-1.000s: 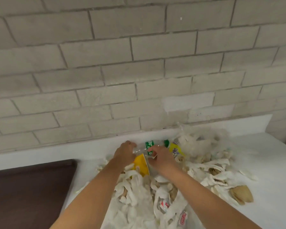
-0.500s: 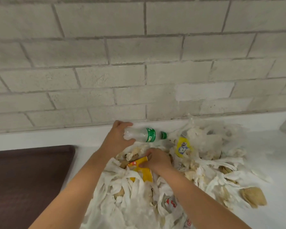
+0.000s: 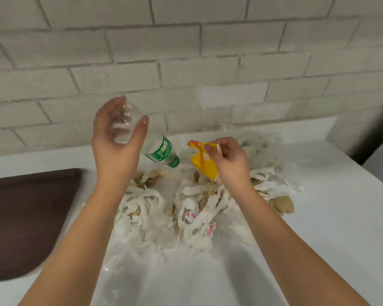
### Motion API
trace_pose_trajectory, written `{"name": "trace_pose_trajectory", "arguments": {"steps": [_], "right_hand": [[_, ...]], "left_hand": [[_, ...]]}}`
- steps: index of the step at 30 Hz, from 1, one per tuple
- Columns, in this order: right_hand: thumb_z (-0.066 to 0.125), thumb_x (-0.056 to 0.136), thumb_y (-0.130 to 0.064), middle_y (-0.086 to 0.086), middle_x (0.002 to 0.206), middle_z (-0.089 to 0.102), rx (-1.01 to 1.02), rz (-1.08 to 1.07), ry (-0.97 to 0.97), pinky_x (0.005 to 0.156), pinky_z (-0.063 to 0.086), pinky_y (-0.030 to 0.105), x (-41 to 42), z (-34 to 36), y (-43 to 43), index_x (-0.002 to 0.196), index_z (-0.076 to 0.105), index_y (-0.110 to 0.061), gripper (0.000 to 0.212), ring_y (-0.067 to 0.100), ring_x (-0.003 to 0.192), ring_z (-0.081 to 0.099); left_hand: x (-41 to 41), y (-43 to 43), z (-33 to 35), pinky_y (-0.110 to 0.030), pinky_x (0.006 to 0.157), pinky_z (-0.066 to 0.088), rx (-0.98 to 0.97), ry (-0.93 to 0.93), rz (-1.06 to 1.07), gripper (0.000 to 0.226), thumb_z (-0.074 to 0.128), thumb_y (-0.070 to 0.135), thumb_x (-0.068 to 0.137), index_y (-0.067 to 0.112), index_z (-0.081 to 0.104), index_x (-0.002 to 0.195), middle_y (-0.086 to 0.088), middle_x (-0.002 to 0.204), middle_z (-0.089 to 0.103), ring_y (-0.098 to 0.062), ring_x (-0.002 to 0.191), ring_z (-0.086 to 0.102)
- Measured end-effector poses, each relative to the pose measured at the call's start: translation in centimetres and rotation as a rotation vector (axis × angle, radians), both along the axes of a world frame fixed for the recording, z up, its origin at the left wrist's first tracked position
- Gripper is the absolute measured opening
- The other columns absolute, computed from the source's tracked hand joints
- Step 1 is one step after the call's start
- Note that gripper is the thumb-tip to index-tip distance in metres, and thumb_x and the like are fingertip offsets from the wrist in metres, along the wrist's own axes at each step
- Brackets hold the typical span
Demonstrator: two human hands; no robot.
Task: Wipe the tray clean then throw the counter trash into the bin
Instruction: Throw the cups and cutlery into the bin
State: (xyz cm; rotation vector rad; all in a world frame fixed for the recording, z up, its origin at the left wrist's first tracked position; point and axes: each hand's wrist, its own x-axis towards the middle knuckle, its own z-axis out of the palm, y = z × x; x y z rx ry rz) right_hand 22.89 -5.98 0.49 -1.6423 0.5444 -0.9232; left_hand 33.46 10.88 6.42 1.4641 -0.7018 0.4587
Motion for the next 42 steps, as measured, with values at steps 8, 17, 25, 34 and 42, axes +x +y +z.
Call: {"name": "trace_pose_trajectory", "arguments": {"steps": [8, 17, 25, 34, 42], "right_hand": [[0.067, 0.086, -0.019, -0.006, 0.080, 0.065, 0.063, -0.203, -0.133, 0.072, 0.053, 0.039, -21.1, 2.0, -2.2, 0.087, 0.062, -0.028, 0.011, 0.013, 0.076, 0.062], [0.065, 0.087, -0.009, -0.007, 0.076, 0.068, 0.182, -0.373, 0.038, 0.066, 0.054, 0.029, -48.1, -5.8, -4.2, 0.091, 0.064, -0.024, 0.016, 0.010, 0.072, 0.063], [0.062, 0.088, -0.006, -0.014, 0.076, 0.067, 0.254, -0.491, 0.277, 0.067, 0.051, 0.027, -61.1, -20.4, -6.4, 0.088, 0.062, -0.032, 0.026, 0.006, 0.070, 0.061], [0.045, 0.094, -0.015, 0.015, 0.088, 0.070, 0.356, -0.519, 0.987, 0.068, 0.047, 0.032, -65.3, -42.7, -8.9, 0.128, 0.057, -0.023, 0.036, 0.028, 0.077, 0.063], [0.041, 0.093, -0.012, 0.008, 0.104, 0.070, 0.242, -0.292, 1.224, 0.075, 0.045, 0.029, -63.3, -57.6, -11.2, 0.126, 0.056, -0.034, 0.042, 0.029, 0.094, 0.064]], "left_hand": [[-18.8, -6.3, 1.0, -0.050, 0.082, 0.049, -0.024, 0.079, -0.381, 0.036, 0.067, 0.033, 0.083, 0.022, 0.051, 0.113, -0.001, 0.106, 0.054, -0.029, 0.090, 0.057], [-46.7, -12.1, -7.6, -0.012, 0.079, 0.047, 0.321, 0.085, -0.666, 0.046, 0.066, 0.047, 0.074, 0.034, 0.051, 0.116, 0.016, 0.105, 0.057, 0.004, 0.095, 0.057], [-58.6, -15.6, -21.7, -0.019, 0.075, 0.047, 0.756, -0.254, -0.778, 0.059, 0.050, 0.063, 0.082, 0.025, 0.044, 0.126, 0.005, 0.113, 0.054, -0.007, 0.099, 0.056], [-58.9, -16.6, -46.9, -0.017, 0.075, 0.040, 1.431, -0.004, -0.718, 0.054, 0.043, 0.050, 0.093, 0.027, 0.032, 0.141, 0.004, 0.133, 0.034, -0.012, 0.100, 0.057], [-59.8, -18.8, -62.9, -0.031, 0.085, 0.051, 1.752, -0.046, -0.794, 0.047, 0.046, 0.042, 0.093, 0.023, 0.037, 0.135, -0.001, 0.128, 0.037, -0.019, 0.107, 0.055]]}}
